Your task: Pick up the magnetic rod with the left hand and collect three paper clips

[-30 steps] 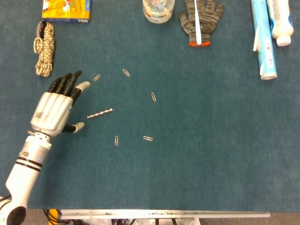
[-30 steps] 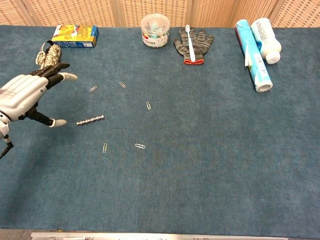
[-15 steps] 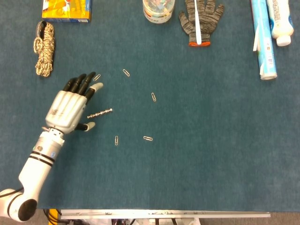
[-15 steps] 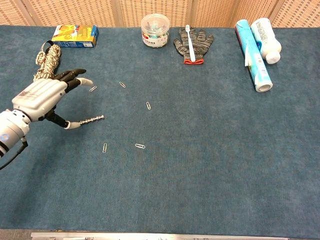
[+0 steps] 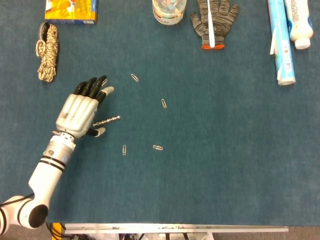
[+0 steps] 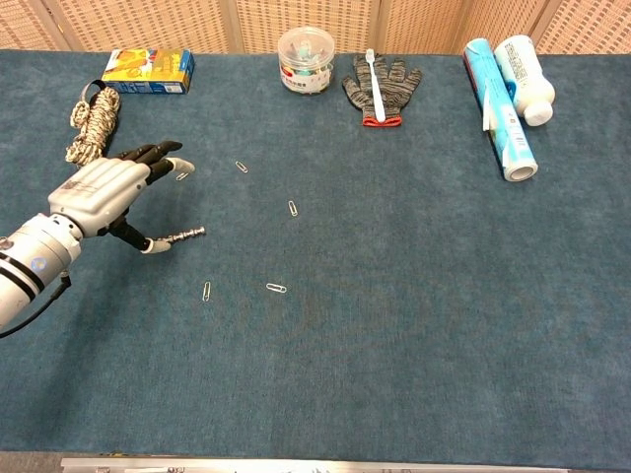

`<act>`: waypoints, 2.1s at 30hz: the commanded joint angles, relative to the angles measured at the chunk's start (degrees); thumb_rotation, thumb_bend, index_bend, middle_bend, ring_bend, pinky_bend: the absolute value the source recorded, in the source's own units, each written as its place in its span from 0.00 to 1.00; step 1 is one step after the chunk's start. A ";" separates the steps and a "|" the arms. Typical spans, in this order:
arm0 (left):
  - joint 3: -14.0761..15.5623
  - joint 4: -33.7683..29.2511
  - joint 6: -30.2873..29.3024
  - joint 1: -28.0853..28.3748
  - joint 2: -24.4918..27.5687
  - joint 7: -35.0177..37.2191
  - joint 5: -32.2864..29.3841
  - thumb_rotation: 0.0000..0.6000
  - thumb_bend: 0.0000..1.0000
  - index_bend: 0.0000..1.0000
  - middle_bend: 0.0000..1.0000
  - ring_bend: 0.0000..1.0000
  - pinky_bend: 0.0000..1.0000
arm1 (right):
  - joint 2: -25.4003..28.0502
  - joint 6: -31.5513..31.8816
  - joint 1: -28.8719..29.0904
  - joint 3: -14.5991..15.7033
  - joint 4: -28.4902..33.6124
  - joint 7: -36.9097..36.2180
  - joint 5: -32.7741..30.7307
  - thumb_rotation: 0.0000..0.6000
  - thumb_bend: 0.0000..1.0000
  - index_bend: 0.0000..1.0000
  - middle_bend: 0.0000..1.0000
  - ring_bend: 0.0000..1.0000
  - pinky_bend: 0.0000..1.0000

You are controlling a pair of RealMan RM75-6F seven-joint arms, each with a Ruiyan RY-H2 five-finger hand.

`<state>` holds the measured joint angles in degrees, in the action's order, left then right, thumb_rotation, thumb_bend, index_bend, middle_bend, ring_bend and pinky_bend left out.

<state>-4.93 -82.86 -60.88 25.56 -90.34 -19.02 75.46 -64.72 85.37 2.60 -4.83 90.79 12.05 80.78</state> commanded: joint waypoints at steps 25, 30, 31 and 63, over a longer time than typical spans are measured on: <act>-0.04 6.13 1.63 2.14 -3.67 -1.53 -4.35 1.00 0.00 0.17 0.00 0.00 0.10 | -0.76 -0.96 -0.30 0.07 -0.96 -0.38 -1.46 1.00 0.00 0.48 0.34 0.25 0.44; -0.56 8.20 1.03 2.26 -4.49 -1.37 -4.86 1.00 0.00 0.17 0.00 0.00 0.10 | -0.79 -1.09 -0.22 0.11 -0.92 -0.19 -1.37 1.00 0.00 0.48 0.34 0.25 0.44; -0.77 8.88 0.62 2.28 -4.77 -1.46 -4.89 1.00 0.00 0.18 0.00 0.00 0.10 | -0.83 -1.07 -0.22 0.11 -0.92 -0.18 -1.35 1.00 0.00 0.48 0.34 0.25 0.44; 1.88 2.61 8.36 5.92 3.64 6.24 -1.62 1.00 0.27 0.34 0.00 0.00 0.10 | 1.17 -1.06 0.45 -0.73 0.95 -1.98 -0.62 1.00 0.00 0.49 0.36 0.26 0.44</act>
<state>-3.10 -80.36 -52.65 31.35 -86.76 -12.93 73.70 -63.57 84.32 3.05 -5.56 91.73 10.09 80.16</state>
